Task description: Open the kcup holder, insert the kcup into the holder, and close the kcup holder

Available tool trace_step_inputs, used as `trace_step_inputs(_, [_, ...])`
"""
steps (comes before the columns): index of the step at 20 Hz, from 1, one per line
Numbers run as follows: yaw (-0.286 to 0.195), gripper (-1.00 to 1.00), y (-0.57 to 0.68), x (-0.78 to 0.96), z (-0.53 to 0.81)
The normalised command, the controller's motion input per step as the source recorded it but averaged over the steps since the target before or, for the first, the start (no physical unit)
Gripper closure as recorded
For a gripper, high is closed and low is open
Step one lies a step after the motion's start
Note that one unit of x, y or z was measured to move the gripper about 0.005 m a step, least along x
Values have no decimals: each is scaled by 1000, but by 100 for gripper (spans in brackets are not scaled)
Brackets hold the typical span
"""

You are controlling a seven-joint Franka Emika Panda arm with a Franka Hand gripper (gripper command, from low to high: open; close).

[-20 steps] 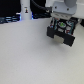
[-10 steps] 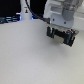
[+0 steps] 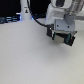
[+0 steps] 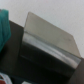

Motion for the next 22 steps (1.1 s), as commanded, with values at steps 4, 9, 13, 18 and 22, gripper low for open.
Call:
trace_step_inputs(4, [121, -100, 464, -466, -100])
trace_step_inputs(9, [84, -100, 563, -466, -24])
trace_step_inputs(13, [69, -100, 636, -481, -1])
trace_step_inputs(18, [60, -100, 642, -507, 3])
trace_step_inputs(22, [25, -100, 624, -735, 0])
